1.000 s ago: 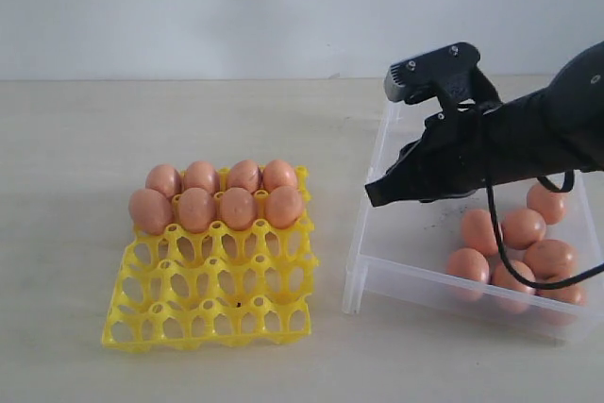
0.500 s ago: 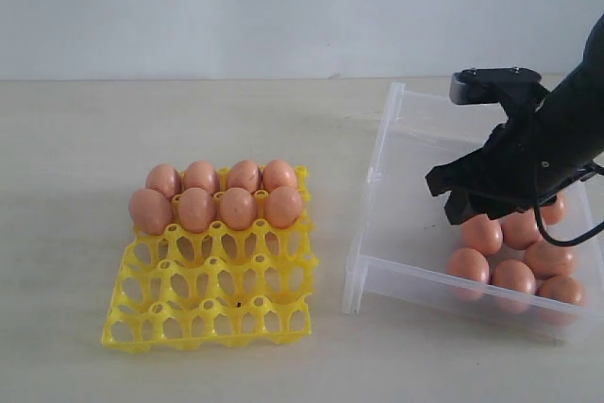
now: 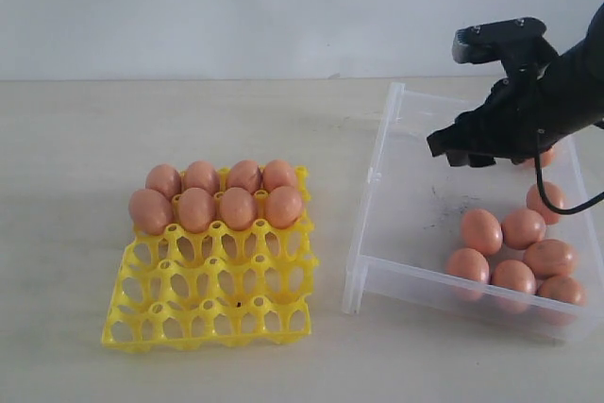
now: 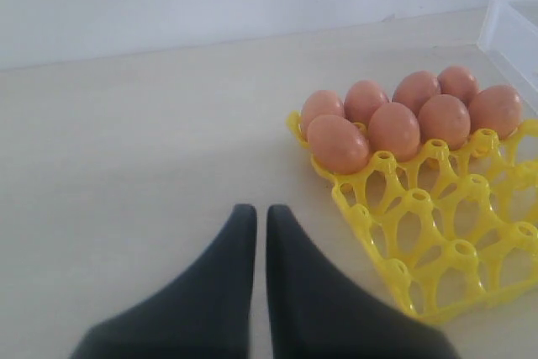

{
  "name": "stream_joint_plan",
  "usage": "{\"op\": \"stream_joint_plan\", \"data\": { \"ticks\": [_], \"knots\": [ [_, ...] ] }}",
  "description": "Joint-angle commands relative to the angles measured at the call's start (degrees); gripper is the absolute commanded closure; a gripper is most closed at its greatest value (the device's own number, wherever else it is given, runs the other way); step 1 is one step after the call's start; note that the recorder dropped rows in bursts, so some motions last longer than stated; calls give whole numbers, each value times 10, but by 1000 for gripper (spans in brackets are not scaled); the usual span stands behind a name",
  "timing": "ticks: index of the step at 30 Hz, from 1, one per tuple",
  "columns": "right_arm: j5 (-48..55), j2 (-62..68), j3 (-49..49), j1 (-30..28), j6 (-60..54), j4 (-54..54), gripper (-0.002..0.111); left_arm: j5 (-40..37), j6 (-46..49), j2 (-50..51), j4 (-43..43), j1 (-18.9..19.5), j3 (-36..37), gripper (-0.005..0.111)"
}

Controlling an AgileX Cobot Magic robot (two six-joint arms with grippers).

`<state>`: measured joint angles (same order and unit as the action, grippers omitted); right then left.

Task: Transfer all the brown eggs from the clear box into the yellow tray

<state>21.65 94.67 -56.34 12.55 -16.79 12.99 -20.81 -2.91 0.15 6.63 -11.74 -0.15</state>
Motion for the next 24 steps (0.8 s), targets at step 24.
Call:
{"op": "stream_joint_plan", "data": {
  "ticks": [24],
  "knots": [
    [34,-1,-3,11,-302,269,88,2,-4,-2,1,-3,1,103]
  ]
}}
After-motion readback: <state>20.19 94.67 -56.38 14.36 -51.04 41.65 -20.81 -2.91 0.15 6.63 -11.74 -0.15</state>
